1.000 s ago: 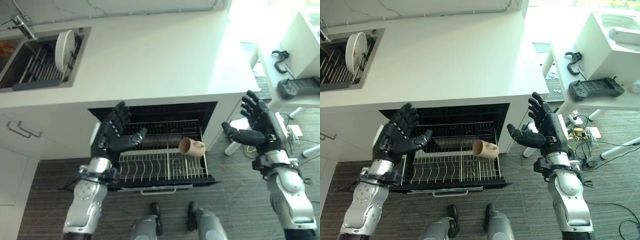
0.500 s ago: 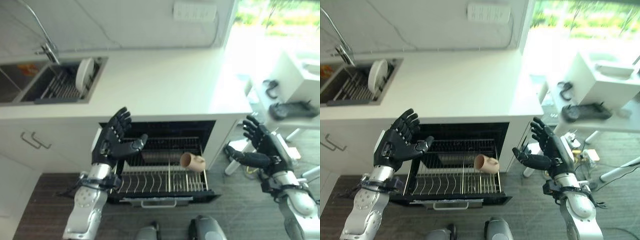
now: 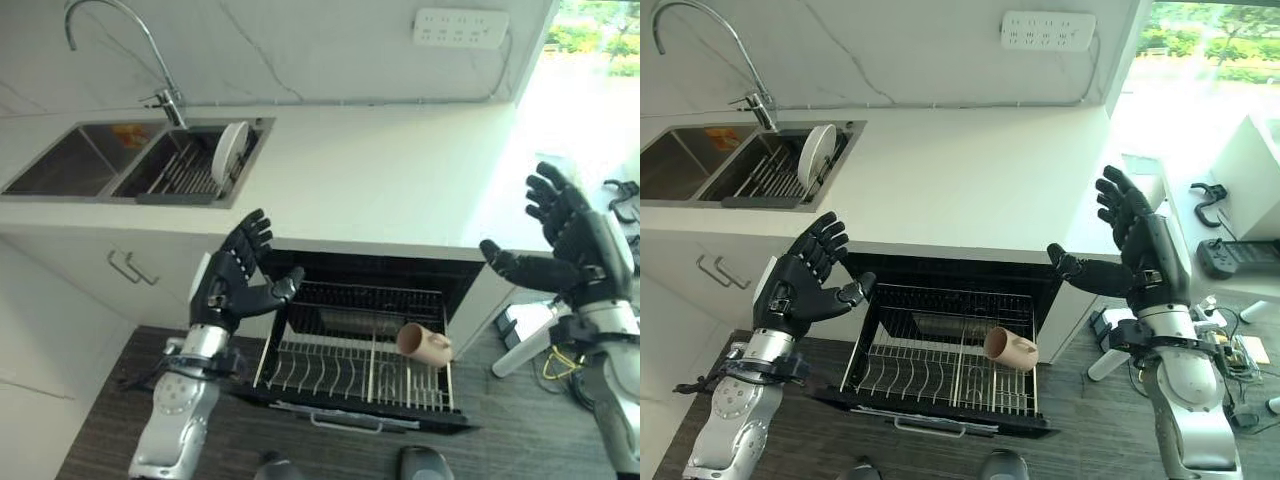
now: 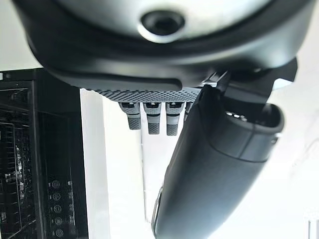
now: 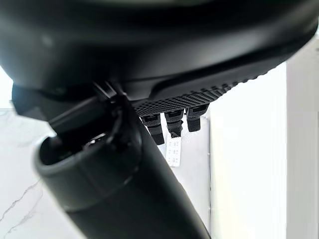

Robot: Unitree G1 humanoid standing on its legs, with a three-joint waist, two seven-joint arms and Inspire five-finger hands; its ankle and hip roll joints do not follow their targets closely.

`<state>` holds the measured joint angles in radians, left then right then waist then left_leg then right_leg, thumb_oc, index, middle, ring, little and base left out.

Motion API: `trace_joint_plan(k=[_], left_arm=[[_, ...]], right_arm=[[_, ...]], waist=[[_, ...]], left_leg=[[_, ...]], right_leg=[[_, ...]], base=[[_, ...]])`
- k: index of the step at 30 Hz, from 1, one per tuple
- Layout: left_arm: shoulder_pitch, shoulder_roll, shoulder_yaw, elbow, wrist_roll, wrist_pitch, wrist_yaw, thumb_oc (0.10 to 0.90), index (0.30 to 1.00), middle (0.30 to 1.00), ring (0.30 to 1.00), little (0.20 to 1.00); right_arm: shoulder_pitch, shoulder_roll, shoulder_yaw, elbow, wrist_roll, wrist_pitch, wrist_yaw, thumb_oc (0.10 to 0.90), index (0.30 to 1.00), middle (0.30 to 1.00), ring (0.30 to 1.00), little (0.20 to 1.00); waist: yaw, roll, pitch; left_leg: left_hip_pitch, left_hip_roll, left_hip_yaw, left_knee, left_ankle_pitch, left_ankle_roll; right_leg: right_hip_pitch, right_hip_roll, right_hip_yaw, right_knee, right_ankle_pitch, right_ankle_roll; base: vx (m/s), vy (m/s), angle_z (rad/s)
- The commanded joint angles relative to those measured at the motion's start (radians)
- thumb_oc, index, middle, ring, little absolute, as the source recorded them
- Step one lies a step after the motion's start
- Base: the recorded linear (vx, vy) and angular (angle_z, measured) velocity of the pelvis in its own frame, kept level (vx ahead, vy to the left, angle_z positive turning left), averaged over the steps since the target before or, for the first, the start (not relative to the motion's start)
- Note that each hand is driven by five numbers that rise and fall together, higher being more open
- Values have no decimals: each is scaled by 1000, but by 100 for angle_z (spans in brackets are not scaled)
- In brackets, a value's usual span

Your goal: Place the dishes in the dishwasher.

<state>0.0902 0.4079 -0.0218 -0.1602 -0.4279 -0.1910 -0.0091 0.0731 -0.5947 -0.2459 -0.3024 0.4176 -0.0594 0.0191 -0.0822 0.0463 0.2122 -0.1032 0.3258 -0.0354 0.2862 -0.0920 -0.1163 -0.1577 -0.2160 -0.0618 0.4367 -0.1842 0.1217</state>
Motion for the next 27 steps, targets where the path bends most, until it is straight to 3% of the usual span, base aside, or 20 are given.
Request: trace_joint_plan(k=[1, 3, 5, 6, 7, 8, 9, 10, 12, 13, 14, 15, 17, 21, 24, 27], left_arm=[[-38, 18, 83, -123, -22, -166, 32, 800, 900, 900, 900, 900], [-44, 30, 99, -110, -48, -164, 13, 800, 900, 900, 900, 900], [-43, 37, 113, -108, -64, -134, -13, 800, 900, 900, 900, 900], [-54, 41, 119, -100, -63, -108, -27, 800, 900, 900, 900, 900], [-55, 42, 121, -101, -62, -105, -29, 800, 900, 900, 900, 900], [-52, 41, 130, -109, -47, -99, -26, 800, 900, 900, 900, 900], [-53, 44, 137, -117, -31, -88, -19, 800, 900, 900, 900, 900], [-56, 48, 137, -116, -29, -86, -19, 800, 900, 900, 900, 900], [-66, 55, 129, -107, -34, -87, -16, 800, 900, 900, 900, 900], [-71, 55, 125, -104, -41, -84, -16, 800, 900, 900, 900, 900], [-72, 49, 118, -104, -50, -75, -24, 800, 900, 900, 900, 900], [-69, 46, 112, -107, -52, -75, -25, 800, 900, 900, 900, 900], [-69, 43, 103, -111, -47, -75, -29, 800, 900, 900, 900, 900], [-73, 47, 83, -129, -30, -84, -31, 800, 900, 900, 900, 900], [-78, 46, 87, -131, -40, -67, -29, 800, 900, 900, 900, 900], [-77, 42, 87, -133, -62, -67, -28, 800, 900, 900, 900, 900]], right_arm=[[-156, -42, 6, -93, 27, -79, -20, 800, 900, 900, 900, 900], [-152, -21, 4, -99, 3, -90, -28, 800, 900, 900, 900, 900], [-109, 0, -12, -122, 0, -98, -34, 800, 900, 900, 900, 900], [-70, 42, -10, -133, 0, -107, -7, 800, 900, 900, 900, 900], [-68, 51, -4, -133, -9, -110, 4, 800, 900, 900, 900, 900], [-79, 63, 17, -129, -31, -109, 14, 800, 900, 900, 900, 900], [-93, 66, 36, -114, -40, -114, 15, 800, 900, 900, 900, 900], [-94, 62, 40, -109, -40, -118, 7, 800, 900, 900, 900, 900], [-86, 54, 37, -107, -31, -121, -18, 800, 900, 900, 900, 900], [-80, 53, 34, -106, -29, -123, -27, 800, 900, 900, 900, 900], [-63, 56, 27, -111, -35, -130, -42, 800, 900, 900, 900, 900], [-51, 58, 21, -115, -25, -139, -40, 800, 900, 900, 900, 900], [-37, 63, 14, -116, -14, -151, -32, 800, 900, 900, 900, 900], [-46, 55, 26, -95, -1, -162, -45, 800, 900, 900, 900, 900], [-59, 64, 37, -93, -35, -151, -55, 800, 900, 900, 900, 900], [-56, 57, 36, -84, -22, -157, -53, 800, 900, 900, 900, 900]], waist=[[-23, -25, -39], [-24, -22, -35], [-13, -34, -39], [4, -50, -42], [9, -52, -41], [35, -45, -43], [51, -27, -42], [53, -22, -42], [49, -18, -45], [49, -23, -44], [36, -36, -45], [23, -43, -43], [17, -52, -40], [22, -57, -37], [25, -56, -43], [21, -73, -36]], left_leg=[[59, -35, 36, 14, -10, -42], [64, -62, 94, 14, -65, -35], [62, -109, 97, 14, -79, -19], [54, -165, 138, 14, -94, 13], [53, -176, 149, 14, -99, 22], [51, -185, 187, 14, -108, 40], [50, -180, 205, 14, -112, 57], [51, -181, 207, 14, -120, 65], [32, -200, 198, 14, -115, 89], [29, -217, 188, 14, -116, 100], [23, -253, 170, 14, -112, 118], [25, -276, 153, 14, -112, 123], [28, -299, 139, 14, -113, 127], [32, -330, 120, 14, -117, 132], [45, -343, 138, 14, -116, 130], [78, -357, 194, 14, -101, 113]], right_leg=[[76, 6, 40, -137, 44, 24], [72, -71, 46, -137, 71, 77], [78, -130, 31, -137, 111, 87], [73, -219, -52, -137, 284, 91], [72, -233, -76, -137, 312, 93], [88, -247, -172, -137, 334, 87], [128, -203, -242, -137, 312, 66], [142, -163, -248, -132, 265, 57], [144, -39, -254, -98, 200, 29], [144, 12, -246, -85, 169, 18], [147, 137, -210, -109, 122, -3], [142, 184, -167, -137, 113, -18], [126, 205, -142, -137, 71, -39], [95, 196, -109, -137, 8, -60], [105, 196, -94, -137, -4, -70], [119, 175, -89, -137, -9, -84]], base=[[146, 699, -71], [137, 695, -44], [119, 607, -16], [98, 656, -7], [67, 699, 6], [27, 545, -36], [33, 513, -57], [19, 423, -78], [1, 235, -26], [31, 165, 17], [42, 106, 25], [36, 57, 45], [0, -17, 52], [-4, -87, 43], [69, -77, -3], [85, -75, 0]])
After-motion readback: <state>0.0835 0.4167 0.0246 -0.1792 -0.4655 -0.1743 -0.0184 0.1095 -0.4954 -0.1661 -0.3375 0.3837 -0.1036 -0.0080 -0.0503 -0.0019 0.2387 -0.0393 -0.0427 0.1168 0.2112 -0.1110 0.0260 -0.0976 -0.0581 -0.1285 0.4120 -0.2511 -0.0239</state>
